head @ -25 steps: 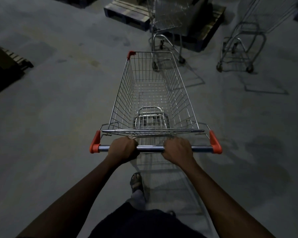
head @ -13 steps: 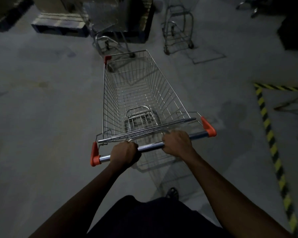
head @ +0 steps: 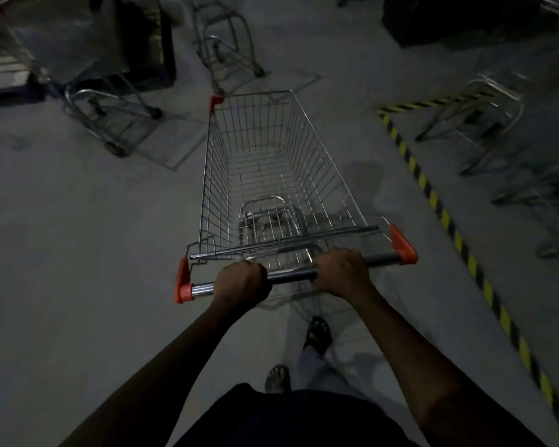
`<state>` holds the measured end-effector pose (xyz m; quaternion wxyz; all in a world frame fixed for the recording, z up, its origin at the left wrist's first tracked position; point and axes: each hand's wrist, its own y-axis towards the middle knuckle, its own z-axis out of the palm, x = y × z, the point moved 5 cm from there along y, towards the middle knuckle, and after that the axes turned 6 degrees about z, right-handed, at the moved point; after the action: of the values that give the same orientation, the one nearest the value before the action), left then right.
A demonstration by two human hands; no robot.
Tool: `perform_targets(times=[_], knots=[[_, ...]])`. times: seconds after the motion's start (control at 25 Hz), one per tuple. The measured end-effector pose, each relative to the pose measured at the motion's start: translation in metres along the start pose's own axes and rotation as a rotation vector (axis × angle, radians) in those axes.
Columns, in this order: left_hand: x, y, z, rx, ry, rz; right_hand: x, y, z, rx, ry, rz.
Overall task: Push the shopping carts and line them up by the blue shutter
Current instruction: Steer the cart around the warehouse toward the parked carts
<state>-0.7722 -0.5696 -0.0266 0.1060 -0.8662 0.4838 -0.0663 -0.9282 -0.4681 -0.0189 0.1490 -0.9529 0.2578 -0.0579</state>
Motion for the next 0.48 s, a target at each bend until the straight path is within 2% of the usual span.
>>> perform_targets(times=[0.48], knots=[[-0.137, 0.0, -0.002, -0.014, 0.107, 0.463, -0.097, -0.141, 0.042, -0.06, 0.126, 0.415]])
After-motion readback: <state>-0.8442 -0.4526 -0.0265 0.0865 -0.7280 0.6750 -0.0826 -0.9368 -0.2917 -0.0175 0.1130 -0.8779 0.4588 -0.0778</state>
